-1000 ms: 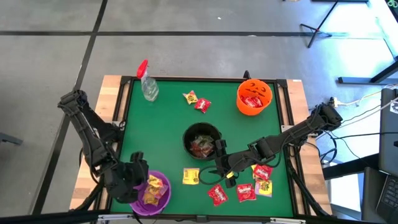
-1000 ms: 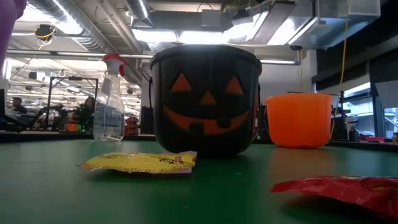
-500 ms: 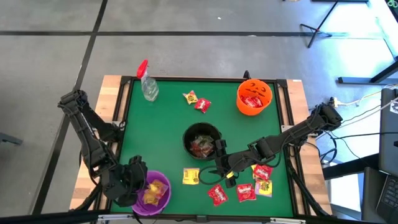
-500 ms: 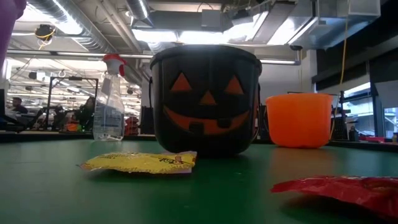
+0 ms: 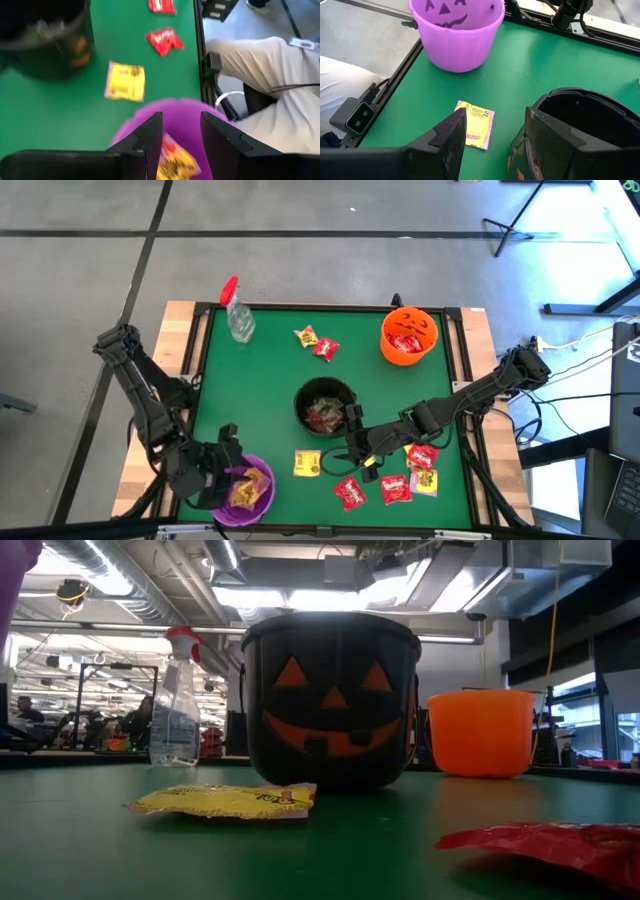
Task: Sort candy
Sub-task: Put the yellow candy into the purple bucket
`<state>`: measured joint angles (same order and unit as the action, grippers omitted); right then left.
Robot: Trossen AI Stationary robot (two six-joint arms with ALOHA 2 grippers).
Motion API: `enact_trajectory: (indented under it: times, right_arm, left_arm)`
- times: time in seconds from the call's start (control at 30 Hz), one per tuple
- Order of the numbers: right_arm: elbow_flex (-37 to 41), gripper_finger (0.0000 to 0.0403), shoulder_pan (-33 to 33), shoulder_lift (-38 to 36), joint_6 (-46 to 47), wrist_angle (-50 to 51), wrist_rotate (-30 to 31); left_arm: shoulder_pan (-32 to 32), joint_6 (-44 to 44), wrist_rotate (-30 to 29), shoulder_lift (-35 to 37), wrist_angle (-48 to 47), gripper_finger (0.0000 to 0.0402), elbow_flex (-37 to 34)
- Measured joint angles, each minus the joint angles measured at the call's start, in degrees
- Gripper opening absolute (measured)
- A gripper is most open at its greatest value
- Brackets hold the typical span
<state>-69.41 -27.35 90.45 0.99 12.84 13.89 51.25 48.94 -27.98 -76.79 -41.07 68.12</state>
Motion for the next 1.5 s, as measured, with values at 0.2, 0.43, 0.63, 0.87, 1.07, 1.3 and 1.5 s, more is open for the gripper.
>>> enact_trajectory:
  times: [0.2,0.43,0.63,0.87,1.07,1.3,1.5]
  right_arm:
    - [0.0,0.0199,0.0,0.0,0.0,-0.9,0.0]
    - [0.0,0.0199,0.0,0.0,0.1,-1.5,0.0]
    - [0.1,0.0199,-0.5,-1.1,3.2,1.1,-4.3]
    - [0.0,0.0199,-3.3,-3.1,4.7,4.5,-2.1]
    - [0.0,0.0199,-4.8,-3.1,4.8,6.8,-0.8]
    - [0.0,0.0199,-4.9,-3.2,4.9,7.9,1.6]
    - [0.0,0.0199,-4.9,-3.2,4.8,8.0,1.6]
  left_arm:
    - [-3.6,-8.2,-2.1,0.0,1.5,0.0123,0.0]
    - [-8.4,-15.0,-2.1,0.0,2.9,0.0134,0.0]
    - [-12.4,-20.9,1.1,-1.3,6.9,0.0164,0.0]
    - [-16.2,-26.2,4.9,-5.7,9.8,0.0181,0.1]
    - [-18.9,-28.7,9.6,-12.1,14.4,0.0182,0.1]
    - [-20.7,-30.0,15.6,-21.7,18.4,0.0182,0.1]
    - [-20.9,-28.2,15.7,-27.6,18.6,0.0182,0.0]
